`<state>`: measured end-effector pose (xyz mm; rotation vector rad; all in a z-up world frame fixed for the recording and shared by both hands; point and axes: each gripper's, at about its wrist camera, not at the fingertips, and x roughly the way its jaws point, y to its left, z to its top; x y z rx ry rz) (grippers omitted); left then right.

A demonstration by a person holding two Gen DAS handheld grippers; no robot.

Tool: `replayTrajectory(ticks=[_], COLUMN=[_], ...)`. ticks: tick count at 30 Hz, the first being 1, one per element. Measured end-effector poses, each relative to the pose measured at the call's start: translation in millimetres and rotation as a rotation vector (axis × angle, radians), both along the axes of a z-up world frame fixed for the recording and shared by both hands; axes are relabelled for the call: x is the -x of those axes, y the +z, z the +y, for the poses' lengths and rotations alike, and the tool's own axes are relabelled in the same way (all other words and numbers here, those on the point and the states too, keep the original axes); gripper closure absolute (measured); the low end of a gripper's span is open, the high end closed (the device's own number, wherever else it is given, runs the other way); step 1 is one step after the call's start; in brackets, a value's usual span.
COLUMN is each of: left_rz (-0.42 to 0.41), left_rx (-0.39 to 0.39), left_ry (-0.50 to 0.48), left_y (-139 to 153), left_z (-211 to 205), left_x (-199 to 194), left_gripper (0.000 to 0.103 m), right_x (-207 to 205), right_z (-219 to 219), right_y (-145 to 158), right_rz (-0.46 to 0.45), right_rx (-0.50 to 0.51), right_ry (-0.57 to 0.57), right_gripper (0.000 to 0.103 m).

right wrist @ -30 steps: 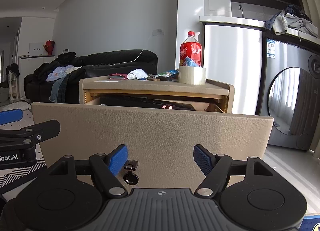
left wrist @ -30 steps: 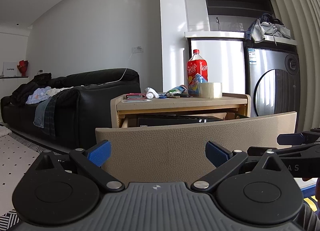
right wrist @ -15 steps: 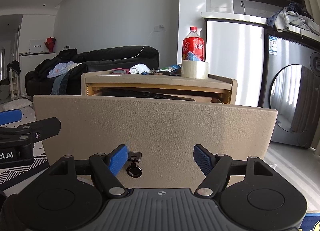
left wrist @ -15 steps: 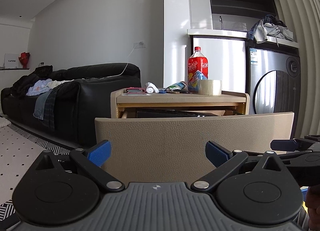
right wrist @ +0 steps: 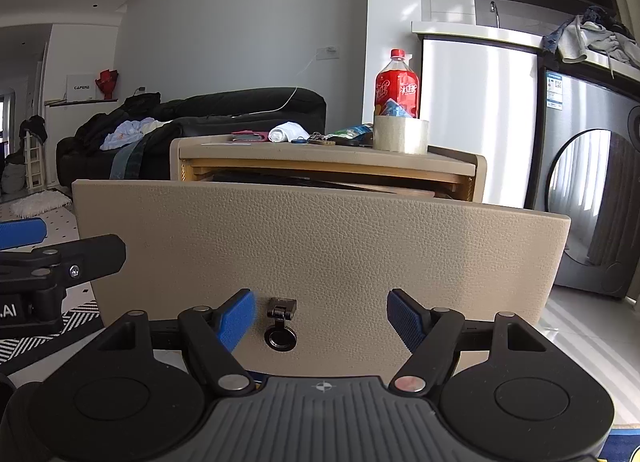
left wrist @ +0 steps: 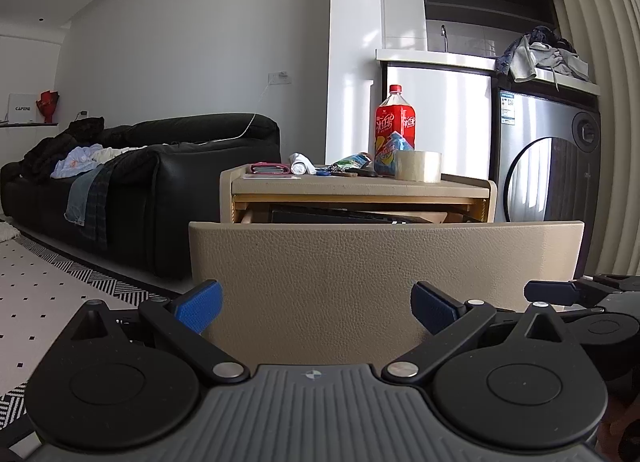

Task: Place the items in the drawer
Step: 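Move the right gripper toward the handle on the open drawer front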

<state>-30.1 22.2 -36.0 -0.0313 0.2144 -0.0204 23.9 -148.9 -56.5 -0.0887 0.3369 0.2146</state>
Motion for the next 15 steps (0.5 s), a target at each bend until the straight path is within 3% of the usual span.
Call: replayTrajectory(ticks=[15], left_rz=[0.018], left_rx=[0.012], left_ry=[0.003], left_y=[5.9], left_z=[1.5], left_x=[0.6], left_gripper=[0.000], right_x=[-6.2], right_z=[9.5], right_y=[-4.1], right_rz=[0.001], right_rx=[-0.013], right_ry=[-0.008], right_gripper=[0.032])
